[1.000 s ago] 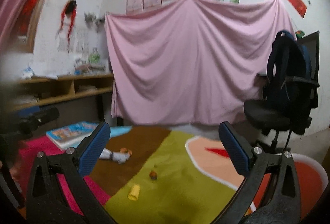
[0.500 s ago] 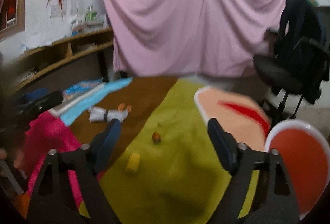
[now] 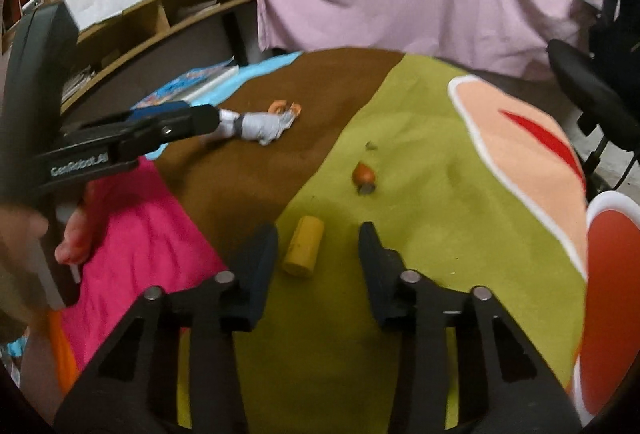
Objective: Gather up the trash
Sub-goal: 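Grasp the white crumpled tissue with the left gripper while the right grasps the yellow foam plug, then lift both held items and carry them over the orange bucket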
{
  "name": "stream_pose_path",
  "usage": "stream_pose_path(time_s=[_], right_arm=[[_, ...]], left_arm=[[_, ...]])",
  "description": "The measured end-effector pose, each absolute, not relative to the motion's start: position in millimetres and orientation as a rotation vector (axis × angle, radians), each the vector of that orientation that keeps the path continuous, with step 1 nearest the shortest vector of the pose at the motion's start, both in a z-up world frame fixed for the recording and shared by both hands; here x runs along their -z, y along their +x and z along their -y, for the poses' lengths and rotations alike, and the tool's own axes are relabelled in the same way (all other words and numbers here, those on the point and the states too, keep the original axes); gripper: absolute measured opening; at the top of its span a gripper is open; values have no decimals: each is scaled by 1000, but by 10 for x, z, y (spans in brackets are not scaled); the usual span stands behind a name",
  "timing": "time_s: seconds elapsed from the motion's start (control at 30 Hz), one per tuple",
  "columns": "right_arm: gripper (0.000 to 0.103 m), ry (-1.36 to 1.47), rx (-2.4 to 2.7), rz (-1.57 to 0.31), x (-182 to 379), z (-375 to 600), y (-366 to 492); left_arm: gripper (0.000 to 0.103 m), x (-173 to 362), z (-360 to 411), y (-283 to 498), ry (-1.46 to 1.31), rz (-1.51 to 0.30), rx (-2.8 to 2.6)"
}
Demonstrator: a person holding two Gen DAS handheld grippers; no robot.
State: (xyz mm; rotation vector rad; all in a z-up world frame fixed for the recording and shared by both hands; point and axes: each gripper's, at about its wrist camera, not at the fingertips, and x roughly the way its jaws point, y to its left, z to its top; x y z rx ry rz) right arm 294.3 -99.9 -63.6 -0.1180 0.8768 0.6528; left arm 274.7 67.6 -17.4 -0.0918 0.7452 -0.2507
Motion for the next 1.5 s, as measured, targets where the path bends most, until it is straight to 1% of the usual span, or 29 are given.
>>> stream_pose_path(time_s=[0.03, 0.07, 0.1, 0.13, 0.2, 0.3, 0.37, 0.43, 0.47, 0.5, 0.6, 0.83, 1.03, 1.13, 1.23, 1.5], right_arm=[[59, -114, -659, -883, 648, 1002, 2948], [58, -111, -664, -887, 652, 1000, 2954], [57, -110, -671, -892, 658, 999, 2956], [57, -111, -676, -899, 668, 997, 2958], [57, -111, -681, -907, 673, 987, 2967], [55, -106, -687, -911, 668, 997, 2967], [53, -103, -689, -911, 660, 997, 2966], [47, -100, -690, -913, 657, 1006, 2965], [46, -100, -690, -915, 664, 1007, 2957], [44, -101, -690, -916, 667, 1006, 2952], [44, -108, -691, -912, 665, 1021, 2918], [44, -88, -694, -885, 634, 1105, 2834], [44, -31, -677, -801, 487, 1283, 2705], [44, 11, -673, -736, 385, 1407, 2612], [44, 44, -660, -661, 270, 1535, 2532], [44, 90, -593, -439, -74, 1887, 2290]], left_arm=[[45, 192, -673, 2776, -92, -757, 260], [40, 206, -664, 2790, -91, -769, 267], [38, 220, -654, 2803, -89, -779, 273], [37, 231, -643, 2807, -86, -787, 280], [30, 238, -620, 2809, -76, -796, 295], [22, 243, -566, 2819, -57, -803, 302], [17, 243, -539, 2815, -49, -806, 307], [11, 243, -516, 2798, -43, -806, 311], [7, 240, -505, 2785, -41, -806, 315], [6, 239, -492, 2776, -42, -806, 317], [4, 223, -448, 2717, -32, -797, 314], [3, 142, -377, 2511, -32, -736, 280], [3, 40, -296, 2301, -30, -673, 250], [3, -17, -226, 2193, -41, -638, 247], [3, -114, -149, 2043, -67, -560, 268], [3, -421, 221, 1833, 13, -392, 282]])
